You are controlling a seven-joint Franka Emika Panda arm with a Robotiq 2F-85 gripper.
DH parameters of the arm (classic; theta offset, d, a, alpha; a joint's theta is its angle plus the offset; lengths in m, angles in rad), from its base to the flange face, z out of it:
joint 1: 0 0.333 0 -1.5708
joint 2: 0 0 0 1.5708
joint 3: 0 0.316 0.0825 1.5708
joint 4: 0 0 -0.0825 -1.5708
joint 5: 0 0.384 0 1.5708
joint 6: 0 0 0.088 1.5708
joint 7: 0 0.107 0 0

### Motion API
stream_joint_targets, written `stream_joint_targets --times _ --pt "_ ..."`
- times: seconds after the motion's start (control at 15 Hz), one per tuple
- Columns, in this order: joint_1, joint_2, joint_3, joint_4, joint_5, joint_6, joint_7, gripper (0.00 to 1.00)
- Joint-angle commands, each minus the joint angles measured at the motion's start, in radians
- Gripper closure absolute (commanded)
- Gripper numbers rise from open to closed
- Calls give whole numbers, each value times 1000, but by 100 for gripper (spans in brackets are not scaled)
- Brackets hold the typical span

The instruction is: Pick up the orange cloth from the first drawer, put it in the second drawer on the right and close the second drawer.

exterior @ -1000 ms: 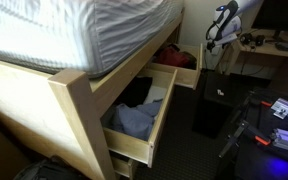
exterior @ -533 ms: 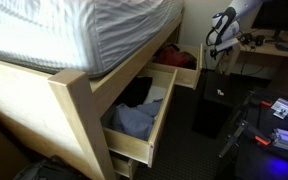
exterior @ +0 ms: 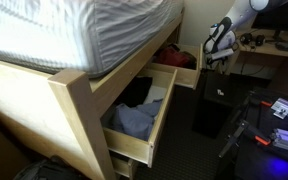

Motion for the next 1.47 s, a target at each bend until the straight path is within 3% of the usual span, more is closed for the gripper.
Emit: stream_joint_targets --times 0.0,0.27,0.67,0.73,1.2,1.27,1.4 --pt "-88 -60 139 -40 57 120 -123 0" --pt "-124 -61 249 -57 81 245 -235 0" --pt "-122 -72 302 -87 83 320 -275 0" --pt "-109 -25 267 -36 76 294 -251 0" --pt "-108 -38 283 -38 79 300 -252 0" --pt "-87 -18 280 -6 83 283 -230 0" --pt "12 -4 248 -2 65 368 -190 0"
